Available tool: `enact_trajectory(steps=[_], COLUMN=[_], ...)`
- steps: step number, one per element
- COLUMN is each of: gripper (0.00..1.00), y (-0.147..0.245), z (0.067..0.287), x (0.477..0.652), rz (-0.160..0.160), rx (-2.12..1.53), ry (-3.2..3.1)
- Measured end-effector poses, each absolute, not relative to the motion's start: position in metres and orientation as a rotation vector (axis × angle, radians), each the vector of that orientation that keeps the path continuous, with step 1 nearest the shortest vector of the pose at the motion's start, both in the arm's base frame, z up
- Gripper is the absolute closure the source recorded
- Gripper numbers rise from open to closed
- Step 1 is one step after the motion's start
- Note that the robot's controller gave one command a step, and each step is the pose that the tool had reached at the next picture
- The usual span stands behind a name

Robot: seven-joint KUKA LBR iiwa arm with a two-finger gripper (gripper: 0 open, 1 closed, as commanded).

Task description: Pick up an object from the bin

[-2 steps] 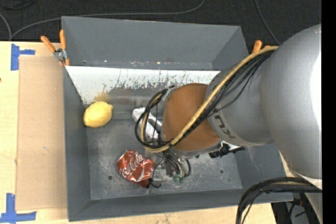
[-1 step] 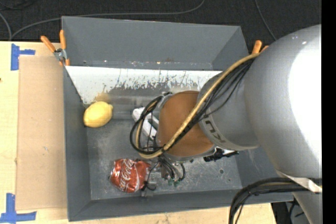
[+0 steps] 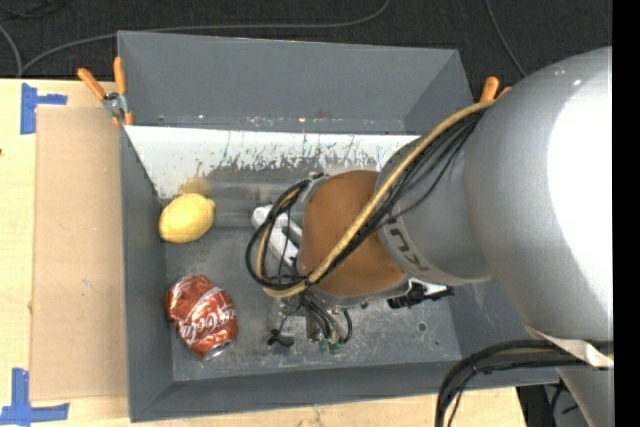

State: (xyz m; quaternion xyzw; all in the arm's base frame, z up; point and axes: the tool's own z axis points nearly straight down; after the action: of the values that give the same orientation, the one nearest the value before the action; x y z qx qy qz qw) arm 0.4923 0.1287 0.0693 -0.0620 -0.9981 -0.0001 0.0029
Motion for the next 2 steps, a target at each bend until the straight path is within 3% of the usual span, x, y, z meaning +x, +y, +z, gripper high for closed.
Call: enact_trajectory(steps=[2], gripper=[1.00], y=[0.128], z=[0.081], x=[0.491], rz=[0.002], rx=[-0.197], ry=[-3.124])
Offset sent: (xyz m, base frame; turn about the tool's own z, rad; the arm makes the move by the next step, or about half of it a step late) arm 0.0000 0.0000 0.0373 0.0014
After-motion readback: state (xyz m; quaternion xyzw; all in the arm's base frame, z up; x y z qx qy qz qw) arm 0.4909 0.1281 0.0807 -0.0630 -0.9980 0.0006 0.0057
